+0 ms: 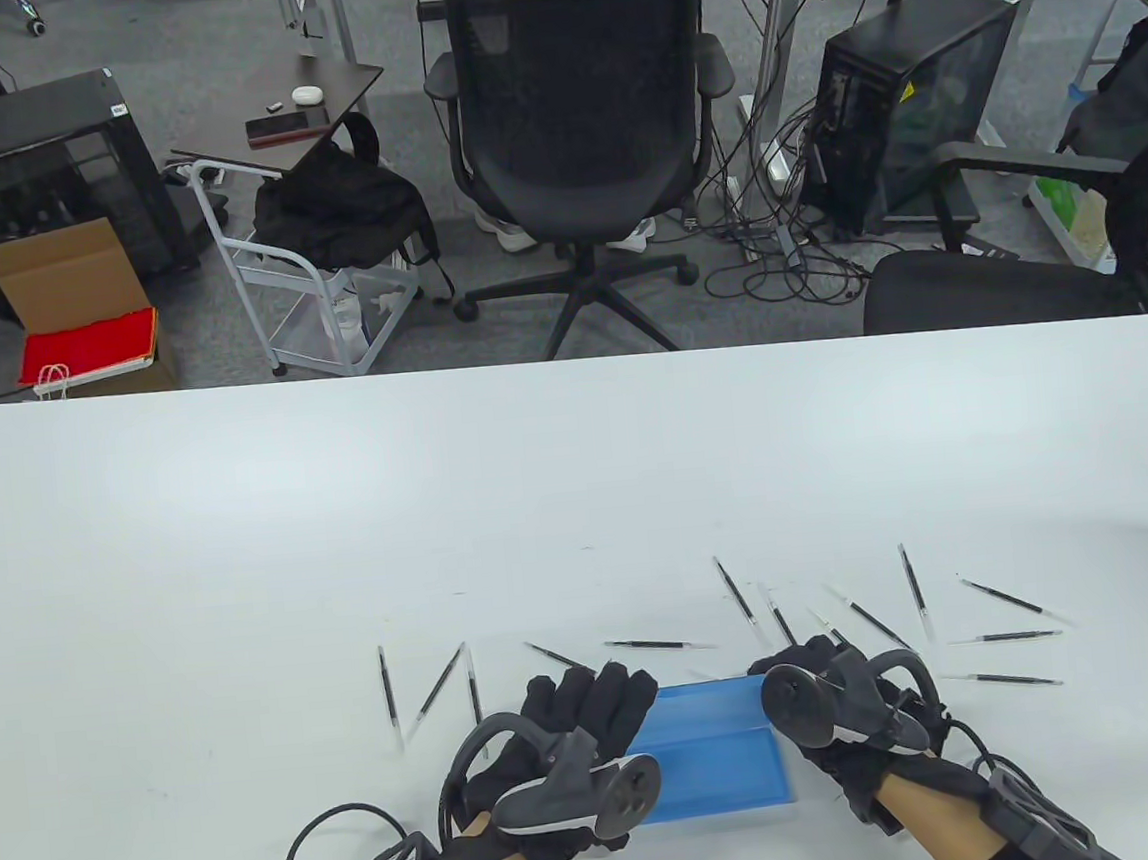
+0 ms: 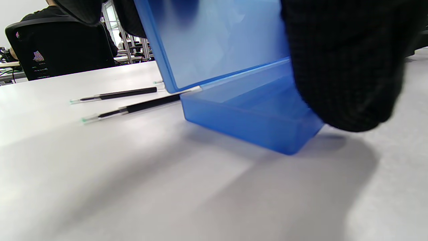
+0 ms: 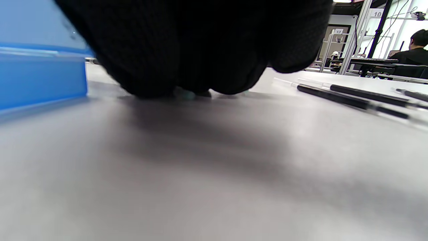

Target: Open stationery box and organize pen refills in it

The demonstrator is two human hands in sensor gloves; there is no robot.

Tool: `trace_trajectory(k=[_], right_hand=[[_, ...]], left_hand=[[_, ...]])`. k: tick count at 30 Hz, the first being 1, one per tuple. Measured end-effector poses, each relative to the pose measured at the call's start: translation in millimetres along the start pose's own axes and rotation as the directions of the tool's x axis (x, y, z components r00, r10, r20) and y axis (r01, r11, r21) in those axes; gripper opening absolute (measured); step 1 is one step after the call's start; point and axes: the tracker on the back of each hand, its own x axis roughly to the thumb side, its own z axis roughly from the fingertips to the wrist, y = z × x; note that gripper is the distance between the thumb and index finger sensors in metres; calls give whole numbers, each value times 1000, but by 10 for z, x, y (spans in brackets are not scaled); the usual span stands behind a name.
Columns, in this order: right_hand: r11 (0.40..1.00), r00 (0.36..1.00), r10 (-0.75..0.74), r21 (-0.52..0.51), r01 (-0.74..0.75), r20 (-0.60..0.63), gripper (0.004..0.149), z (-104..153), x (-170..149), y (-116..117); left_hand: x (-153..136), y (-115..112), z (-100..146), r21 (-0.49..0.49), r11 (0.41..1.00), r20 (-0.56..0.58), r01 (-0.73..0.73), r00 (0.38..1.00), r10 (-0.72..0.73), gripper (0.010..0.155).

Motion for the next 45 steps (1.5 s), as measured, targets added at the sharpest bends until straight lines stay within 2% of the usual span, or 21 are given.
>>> trace_trajectory(k=[17,22,23,31,40,45], right_hand=[[995,995,98,12,-98,-11,56,-6,84,11],[977,980,200,84,-198,-13,60,15,152,21],[976,977,213,45,-212,-7,59,25,161,26],[961,962,269,49,-271,45,58,47,183,11],[979,978,204,-4,-204,46,58,59,105,-7],[989,992,116,-86,-119,-46,58,97,-66,-263]], left_hand=[[-22,-8,-4,-9,1000,-7,-14,1000,14,131],[-28,-10,-3,-9,1000,-8,-16,1000,16,130],[-29,-11,-2,-9,1000,-7,-16,1000,16,130],[-31,-13,1,-9,1000,-9,-12,1000,11,130],[-34,-16,3,-9,1000,-7,-16,1000,16,129],[-33,-20,4,-9,1000,-7,-15,1000,15,129]])
